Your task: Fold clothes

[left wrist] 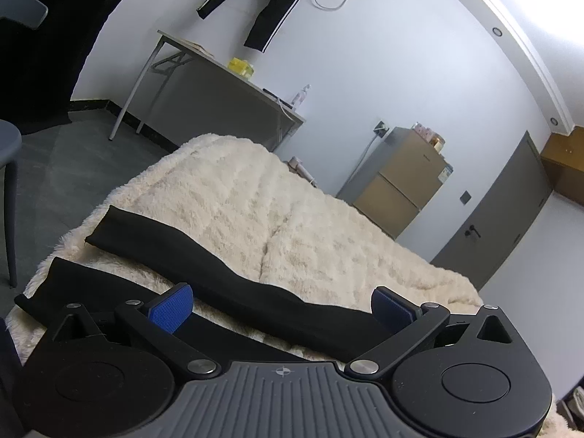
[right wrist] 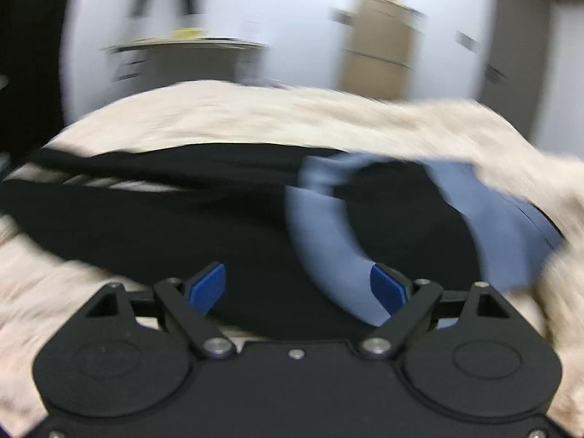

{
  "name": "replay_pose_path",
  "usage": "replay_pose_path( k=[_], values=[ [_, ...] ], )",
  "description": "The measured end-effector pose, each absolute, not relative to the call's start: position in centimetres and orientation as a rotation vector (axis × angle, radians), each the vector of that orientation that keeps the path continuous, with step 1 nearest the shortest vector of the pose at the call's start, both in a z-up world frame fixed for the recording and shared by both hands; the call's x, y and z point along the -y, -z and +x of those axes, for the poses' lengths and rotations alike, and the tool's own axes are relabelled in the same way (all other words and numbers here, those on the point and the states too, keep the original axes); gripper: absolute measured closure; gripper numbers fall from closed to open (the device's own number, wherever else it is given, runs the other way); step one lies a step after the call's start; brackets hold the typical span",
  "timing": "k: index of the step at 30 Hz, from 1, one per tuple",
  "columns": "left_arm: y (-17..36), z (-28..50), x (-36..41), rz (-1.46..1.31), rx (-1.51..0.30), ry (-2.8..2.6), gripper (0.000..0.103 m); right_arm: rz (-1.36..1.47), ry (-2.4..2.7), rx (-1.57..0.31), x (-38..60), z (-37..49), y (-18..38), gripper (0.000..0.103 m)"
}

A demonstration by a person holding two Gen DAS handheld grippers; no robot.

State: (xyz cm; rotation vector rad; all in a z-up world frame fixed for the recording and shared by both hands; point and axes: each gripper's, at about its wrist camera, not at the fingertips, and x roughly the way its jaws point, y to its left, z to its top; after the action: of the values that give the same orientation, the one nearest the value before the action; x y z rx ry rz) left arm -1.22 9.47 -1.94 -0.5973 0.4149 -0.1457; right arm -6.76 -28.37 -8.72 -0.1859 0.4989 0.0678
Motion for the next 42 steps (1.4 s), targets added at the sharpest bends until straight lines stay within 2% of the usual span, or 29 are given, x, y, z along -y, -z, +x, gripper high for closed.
replay_pose_path(
  k=[6, 9, 11, 17, 21, 34, 37, 42],
  values=[
    [1.7, -1.5, -9.3, -0.579, -0.413, 0.169, 0.0, -0.234, -0.137, -0.473, 24.3, -5.1, 9.4, 0.013],
    [1.6, -1.5, -9.0, -0.555, -0.414, 0.175, 0.0, -0.255, -0.114, -0.422, 23.3, -3.6, 8.9, 0.008],
    [1.6, -1.4, -8.8, -0.54, -0.421, 0.182, 0.0, -0.255, -0.087, -0.412, 23.1, -2.5, 8.8, 0.007],
    [1.8, -0.9, -8.1, -0.507, -0.45, 0.189, 0.0, -0.215, -0.075, -0.547, 24.3, -1.3, 12.3, 0.007],
    [2.0, -0.5, -7.8, -0.496, -0.47, 0.192, 0.0, -0.081, -0.068, -0.6, 25.9, -2.4, 13.7, 0.0],
    [2.3, -0.2, -7.5, -0.485, -0.489, 0.18, 0.0, -0.165, -0.165, -0.644, 25.6, -5.4, 13.1, 0.0],
    [2.3, -0.2, -7.4, -0.484, -0.493, 0.18, 0.0, -0.177, -0.232, -0.577, 24.7, -6.5, 11.8, 0.004],
    [2.6, 0.2, -7.3, -0.486, -0.51, 0.182, 0.0, -0.21, -0.305, -0.346, 21.4, -6.1, 8.3, 0.001]
  ],
)
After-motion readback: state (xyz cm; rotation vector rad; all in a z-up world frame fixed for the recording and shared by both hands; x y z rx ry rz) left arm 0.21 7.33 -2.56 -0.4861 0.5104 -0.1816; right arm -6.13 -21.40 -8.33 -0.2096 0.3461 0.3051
